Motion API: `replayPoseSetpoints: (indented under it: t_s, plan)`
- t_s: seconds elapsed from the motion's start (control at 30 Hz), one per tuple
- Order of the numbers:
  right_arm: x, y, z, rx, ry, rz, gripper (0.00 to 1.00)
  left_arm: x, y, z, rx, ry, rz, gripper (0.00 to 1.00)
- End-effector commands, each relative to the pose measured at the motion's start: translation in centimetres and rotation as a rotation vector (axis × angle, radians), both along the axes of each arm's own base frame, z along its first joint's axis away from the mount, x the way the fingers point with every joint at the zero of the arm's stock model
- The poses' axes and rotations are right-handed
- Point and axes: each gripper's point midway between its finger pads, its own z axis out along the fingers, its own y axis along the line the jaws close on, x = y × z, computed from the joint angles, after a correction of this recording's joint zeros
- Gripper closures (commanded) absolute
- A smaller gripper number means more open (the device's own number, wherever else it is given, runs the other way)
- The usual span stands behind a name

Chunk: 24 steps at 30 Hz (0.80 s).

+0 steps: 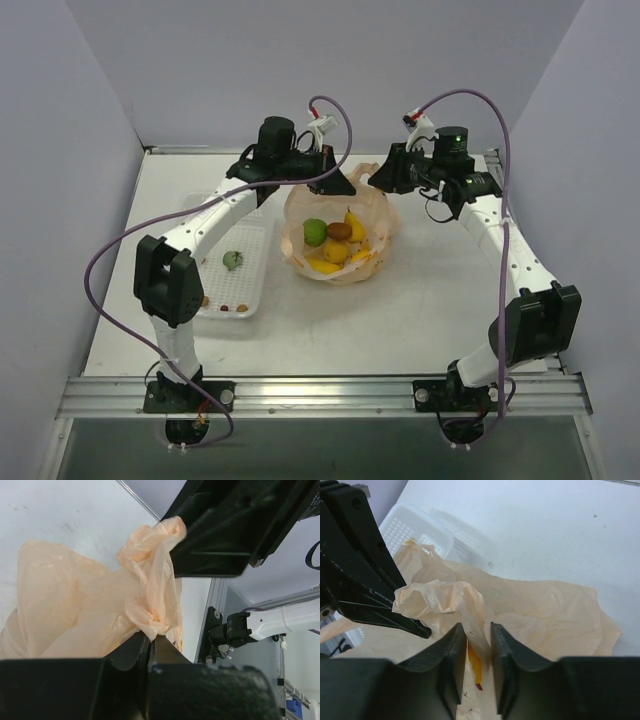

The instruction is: Place the fake fruits into the plastic bag and tie a complex knot

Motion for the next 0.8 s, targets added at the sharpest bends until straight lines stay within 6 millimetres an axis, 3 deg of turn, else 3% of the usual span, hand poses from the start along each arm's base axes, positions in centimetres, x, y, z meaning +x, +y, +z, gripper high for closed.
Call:
replayPoseSetpoints:
  t_s: [0.0,0.03,0.07,0.13,0.2,0.23,0.3,0.4,0.57,0.6,0.67,0.7,0.77]
  plan:
    - [-0.1,0.7,3.1,0.019,-0.09,0.039,0.84,-1.0,-0.6,2.1,-0.031,-0.059,-0.07,1.0]
    - [-0.2,0.5,3.4,0.028,-0.084,0.031,1.0,-0.8,-0.5,2.0,-0.018,-0.056,-0.054,0.95]
    - [-0.4,0.3,3.8,0.035,-0.081,0.017,1.0,-0.4,-0.3,2.1,-0.004,-0.082,-0.037,0.59]
    - [-0.1,-1.4,3.7,0.067,-0.017,-0.098,1.0,0.6,0.7,3.4,0.03,-0.142,0.022,0.38]
    - [-0.2,-3.7,3.6,0.107,0.045,-0.211,1.0,3.0,3.1,4.7,0.072,-0.243,0.111,0.2]
    - [-0.5,-4.4,2.7,0.129,0.094,-0.251,1.0,3.3,4.4,6.7,0.067,-0.286,0.141,0.17]
    - [-1.1,-6.7,3.3,0.208,0.151,-0.363,1.0,4.6,7.5,8.7,0.061,-0.324,0.2,0.14]
    - [-2.6,-8.1,3.4,0.286,0.206,-0.466,1.0,3.6,10.5,10.9,0.084,-0.364,0.224,0.1]
    - [-5.0,-10.0,3.7,0.305,0.227,-0.623,1.0,-0.4,13.6,9.4,0.261,-0.361,0.222,0.04]
    - [-5.2,-10.5,3.7,0.291,0.226,-0.647,1.0,-0.9,14.1,8.1,0.294,-0.332,0.223,0.04]
    - [-5.6,-12.0,3.4,0.262,0.239,-0.722,1.0,-3.1,15.4,7.7,0.324,-0.323,0.22,0.03]
    - [-5.5,-12.4,3.6,0.261,0.236,-0.739,1.0,-4.1,15.8,5.9,0.349,-0.282,0.202,0.03]
    - [-5.5,-13.1,3.2,0.252,0.248,-0.771,1.0,-7.4,16.3,6.3,0.337,-0.294,0.154,0.03]
